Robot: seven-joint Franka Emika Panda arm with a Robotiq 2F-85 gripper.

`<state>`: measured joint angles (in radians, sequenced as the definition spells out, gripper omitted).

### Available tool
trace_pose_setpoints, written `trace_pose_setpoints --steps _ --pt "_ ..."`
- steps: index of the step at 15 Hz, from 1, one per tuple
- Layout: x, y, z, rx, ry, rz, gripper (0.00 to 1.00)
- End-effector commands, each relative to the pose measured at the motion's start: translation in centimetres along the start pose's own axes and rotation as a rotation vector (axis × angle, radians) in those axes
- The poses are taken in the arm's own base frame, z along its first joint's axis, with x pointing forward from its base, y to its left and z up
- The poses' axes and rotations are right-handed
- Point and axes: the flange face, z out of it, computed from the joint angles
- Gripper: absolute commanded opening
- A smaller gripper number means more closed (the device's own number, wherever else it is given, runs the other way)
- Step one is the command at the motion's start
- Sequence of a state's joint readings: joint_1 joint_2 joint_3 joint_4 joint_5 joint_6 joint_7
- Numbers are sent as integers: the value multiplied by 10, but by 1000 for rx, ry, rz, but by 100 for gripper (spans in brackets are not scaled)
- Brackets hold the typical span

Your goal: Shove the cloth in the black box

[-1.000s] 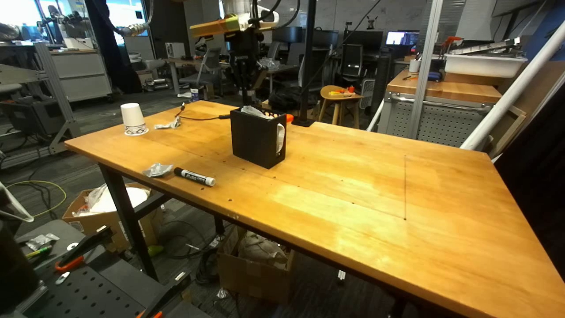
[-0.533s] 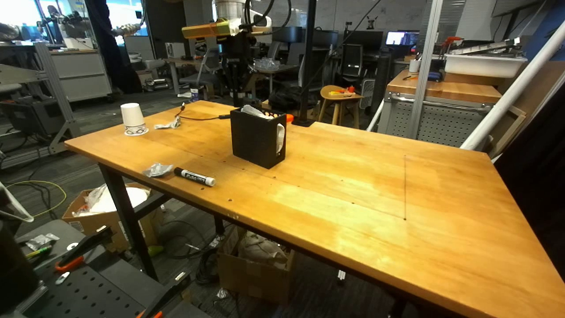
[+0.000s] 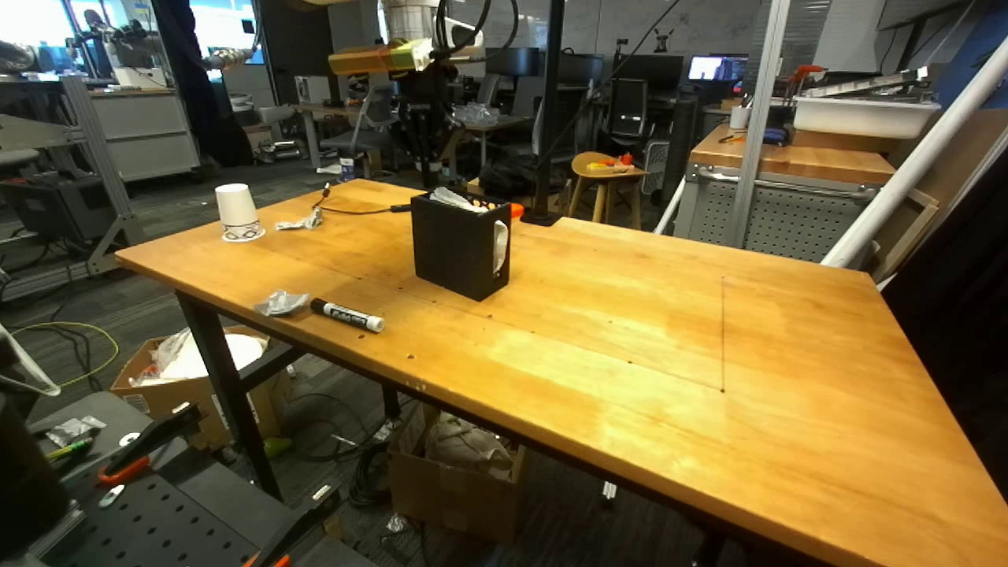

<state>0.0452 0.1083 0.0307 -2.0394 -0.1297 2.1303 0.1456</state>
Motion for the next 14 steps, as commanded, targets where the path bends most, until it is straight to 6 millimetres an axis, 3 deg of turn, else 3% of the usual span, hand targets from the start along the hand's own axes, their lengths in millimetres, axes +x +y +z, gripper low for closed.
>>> trace_pose_setpoints --steps 1,7,14 --pt "9 -10 1 -28 43 -37 0" --pt "20 -5 14 -71 61 -64 0" --pt "23 22 0 -134 90 -54 0"
